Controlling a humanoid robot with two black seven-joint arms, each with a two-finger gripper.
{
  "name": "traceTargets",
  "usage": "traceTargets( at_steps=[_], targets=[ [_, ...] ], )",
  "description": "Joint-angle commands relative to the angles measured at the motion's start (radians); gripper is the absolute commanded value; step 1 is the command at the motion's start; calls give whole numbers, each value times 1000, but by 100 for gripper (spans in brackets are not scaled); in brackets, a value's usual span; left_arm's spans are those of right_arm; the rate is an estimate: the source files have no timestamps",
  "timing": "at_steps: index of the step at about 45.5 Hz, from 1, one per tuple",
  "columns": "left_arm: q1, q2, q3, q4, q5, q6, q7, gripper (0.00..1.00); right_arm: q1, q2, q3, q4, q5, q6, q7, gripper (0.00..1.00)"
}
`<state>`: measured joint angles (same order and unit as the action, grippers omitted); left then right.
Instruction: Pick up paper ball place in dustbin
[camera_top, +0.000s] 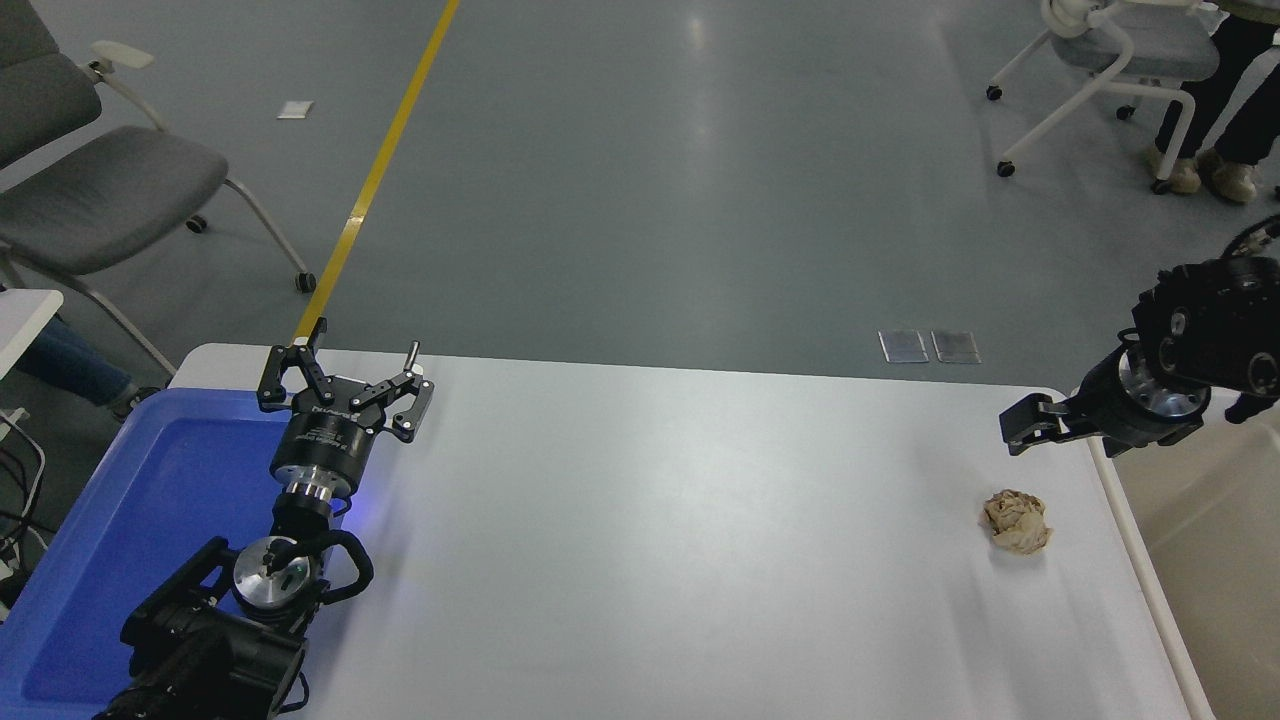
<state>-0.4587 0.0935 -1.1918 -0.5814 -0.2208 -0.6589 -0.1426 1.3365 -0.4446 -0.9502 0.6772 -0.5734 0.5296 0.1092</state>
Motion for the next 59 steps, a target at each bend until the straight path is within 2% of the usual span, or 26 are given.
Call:
traceTargets(
  at_steps=[1, 26, 52, 57, 59],
  targets=[
    [0, 0, 0, 0, 0, 1, 0, 99, -171, 61, 51, -174, -29, -42, 40, 100],
    [0, 0, 0, 0, 0, 1, 0, 99, -286, 132, 77, -223, -28, -207, 43, 100],
    [0, 0, 0, 0, 0, 1, 0, 99, -367, 162, 74, -277, -29, -261, 41, 100],
    [0, 0, 0, 0, 0, -1, 0, 99, -378, 162, 74, -283, -29, -280, 41, 92],
    [0, 0, 1, 0, 0, 1, 0, 99, -382, 164, 74, -286, -29, -280, 41, 80]
  ],
)
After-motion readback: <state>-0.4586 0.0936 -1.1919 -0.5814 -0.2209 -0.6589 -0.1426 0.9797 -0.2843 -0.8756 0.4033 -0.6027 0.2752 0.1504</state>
